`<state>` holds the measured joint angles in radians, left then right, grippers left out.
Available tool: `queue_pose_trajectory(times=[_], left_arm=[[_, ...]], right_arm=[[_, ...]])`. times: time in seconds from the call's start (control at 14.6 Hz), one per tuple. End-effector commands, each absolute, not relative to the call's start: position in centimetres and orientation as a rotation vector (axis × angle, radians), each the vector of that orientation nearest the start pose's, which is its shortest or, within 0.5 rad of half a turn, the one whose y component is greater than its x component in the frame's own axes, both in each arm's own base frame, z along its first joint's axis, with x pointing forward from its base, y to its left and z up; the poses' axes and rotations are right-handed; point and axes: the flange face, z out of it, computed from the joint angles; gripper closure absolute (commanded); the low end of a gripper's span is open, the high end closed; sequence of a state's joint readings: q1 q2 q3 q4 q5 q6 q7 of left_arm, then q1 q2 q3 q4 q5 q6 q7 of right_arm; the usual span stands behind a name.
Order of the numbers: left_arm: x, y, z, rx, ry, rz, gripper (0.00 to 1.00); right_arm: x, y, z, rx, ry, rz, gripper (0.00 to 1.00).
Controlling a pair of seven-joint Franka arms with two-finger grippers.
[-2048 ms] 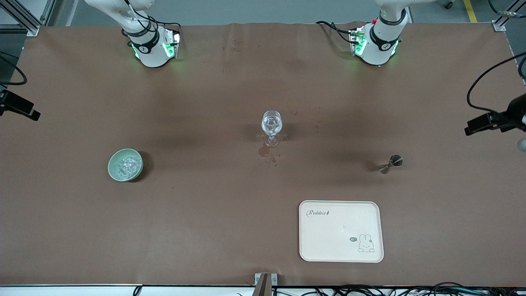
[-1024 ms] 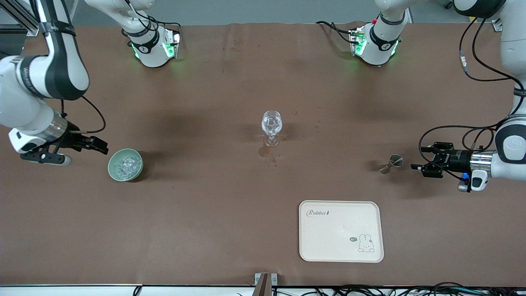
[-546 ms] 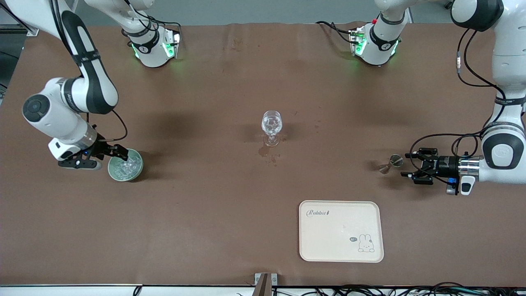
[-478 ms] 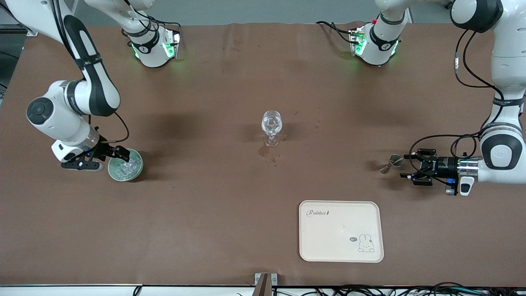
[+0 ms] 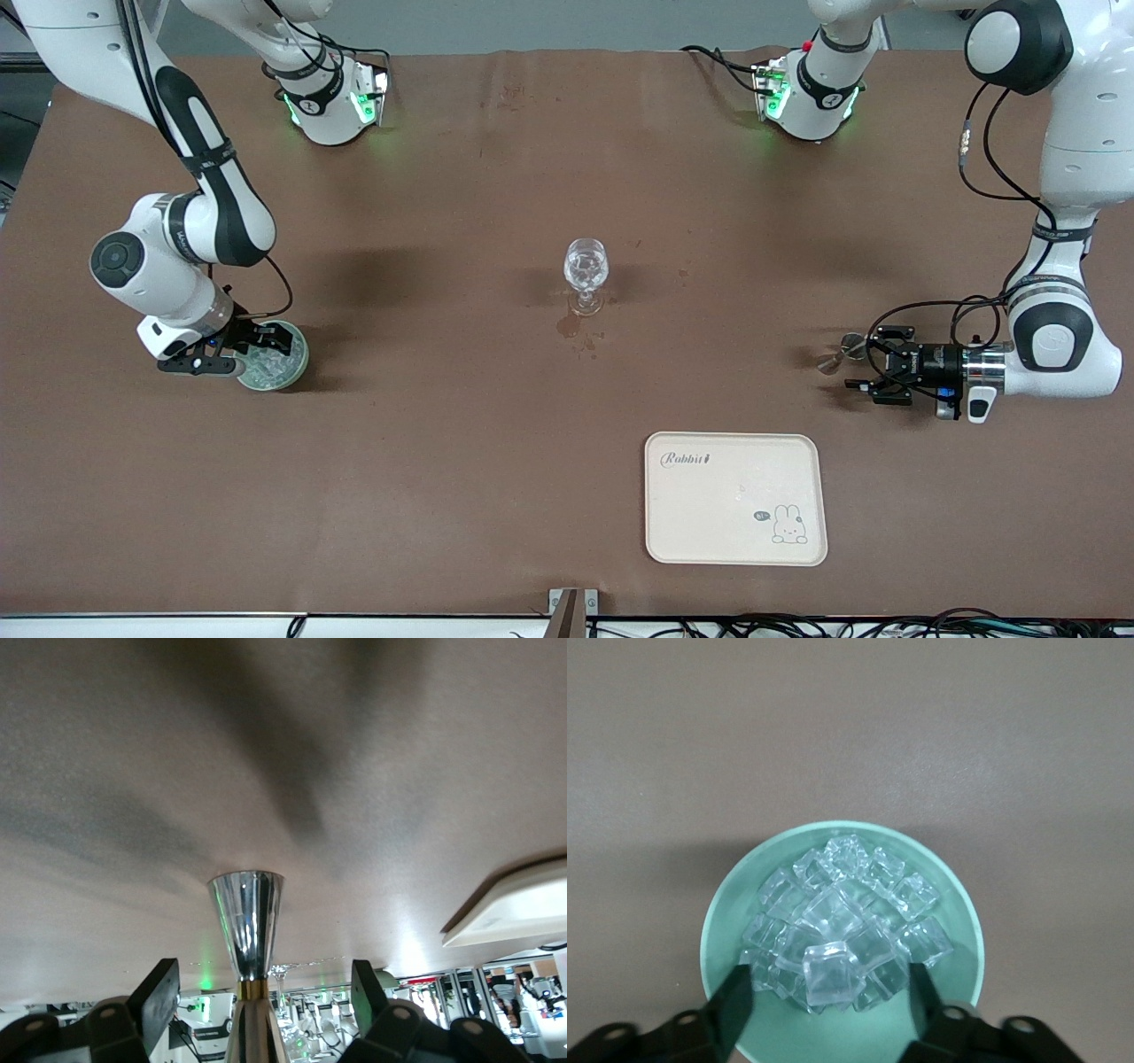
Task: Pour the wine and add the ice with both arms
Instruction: 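Grasp an ice cube with the right gripper while the left gripper grasps the jigger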
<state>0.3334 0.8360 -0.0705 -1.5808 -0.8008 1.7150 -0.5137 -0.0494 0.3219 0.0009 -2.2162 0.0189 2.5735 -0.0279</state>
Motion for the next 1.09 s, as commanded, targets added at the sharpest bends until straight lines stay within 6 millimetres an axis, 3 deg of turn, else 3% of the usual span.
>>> queue_pose_trajectory(times=[0.0,0.41,1.02], left_arm=[[62.4,10.1,13.5,1.857,1.331,-0.953,0.17],[62.0,8.9,13.2,1.848,1.31,-1.002,0.27],[62.1,8.5,13.4,1.842,1.307,-1.021,0.6]], right_arm=[[54.8,-2.5,23.0,-3.132,0.037,-0.054,0.53],[55.1,-2.6,22.1,-3.133,0.04,-0.087,0.56],[55.0,-2.6,21.9,-3.133,0.037,-0.078,0.6]])
